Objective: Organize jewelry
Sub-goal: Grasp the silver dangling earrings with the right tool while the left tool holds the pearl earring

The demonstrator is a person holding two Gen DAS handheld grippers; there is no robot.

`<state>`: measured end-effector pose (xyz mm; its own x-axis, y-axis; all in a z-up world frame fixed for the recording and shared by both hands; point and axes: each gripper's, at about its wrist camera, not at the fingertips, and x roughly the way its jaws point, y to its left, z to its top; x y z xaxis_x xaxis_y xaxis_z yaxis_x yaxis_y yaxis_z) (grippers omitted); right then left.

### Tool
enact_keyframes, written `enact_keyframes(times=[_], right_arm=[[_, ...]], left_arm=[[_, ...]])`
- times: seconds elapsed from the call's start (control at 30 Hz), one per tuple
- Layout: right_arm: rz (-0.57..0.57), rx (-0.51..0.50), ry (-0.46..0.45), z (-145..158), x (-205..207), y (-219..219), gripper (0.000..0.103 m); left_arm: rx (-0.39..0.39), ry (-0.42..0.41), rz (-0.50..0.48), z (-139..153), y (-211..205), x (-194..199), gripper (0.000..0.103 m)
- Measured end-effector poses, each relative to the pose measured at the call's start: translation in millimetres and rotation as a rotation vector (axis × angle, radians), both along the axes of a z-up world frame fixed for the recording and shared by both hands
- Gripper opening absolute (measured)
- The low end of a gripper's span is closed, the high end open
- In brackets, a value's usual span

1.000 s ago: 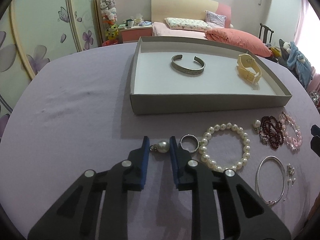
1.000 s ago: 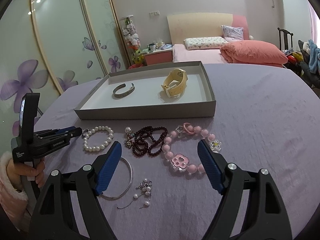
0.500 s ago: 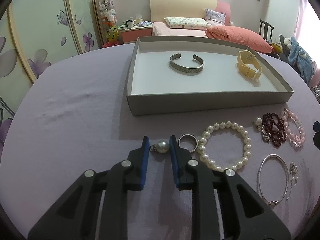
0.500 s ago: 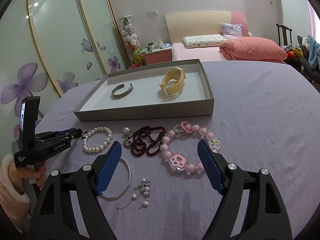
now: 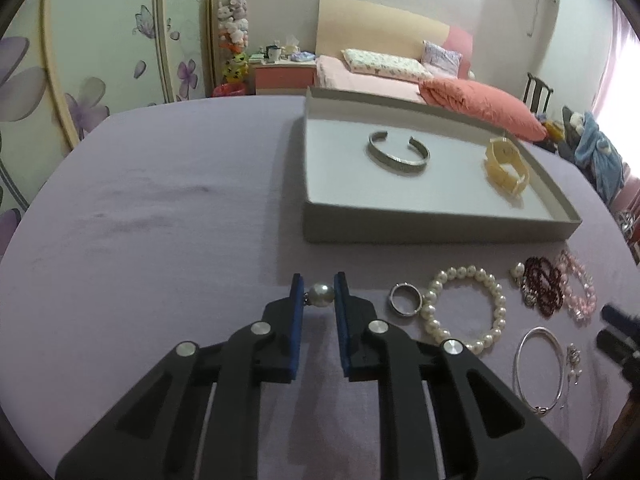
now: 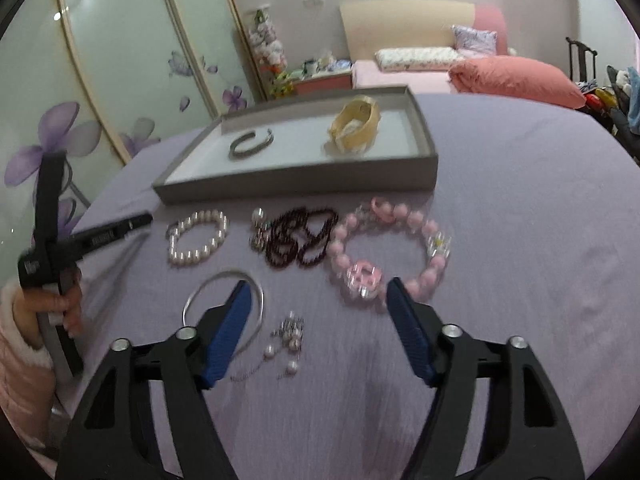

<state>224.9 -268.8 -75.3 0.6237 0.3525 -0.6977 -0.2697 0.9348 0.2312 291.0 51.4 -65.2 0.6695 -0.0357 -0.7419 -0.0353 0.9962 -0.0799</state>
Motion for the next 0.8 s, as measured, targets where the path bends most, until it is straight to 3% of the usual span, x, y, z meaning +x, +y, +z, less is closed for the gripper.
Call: enact_keyframes(times=[0.13, 0.5, 0.57, 0.63, 0.8], right_arm=[[0.036, -0.028, 0.052, -12, -2, 8, 0.049], [0.111, -0.122, 0.033, -12, -11, 32, 0.047], [0.108, -0.171, 0.017, -13, -12, 36, 0.04], [0.105, -0.182, 0.016, -13, -12, 36, 0.021], [0.093, -0.161, 0.021, -13, -12, 27, 0.018]], left_arm=[[0.0, -0.028, 0.0, 6, 4, -7, 0.016], [-0.02, -0.023, 0.021, 5, 14, -9, 0.016], [-0.021, -0.023, 0.021, 5, 14, -9, 0.016], [-0.022, -0.021, 0.02, 4, 14, -9, 0.016], [-0.026, -0.017, 0.022, 2, 15, -8, 0.016]])
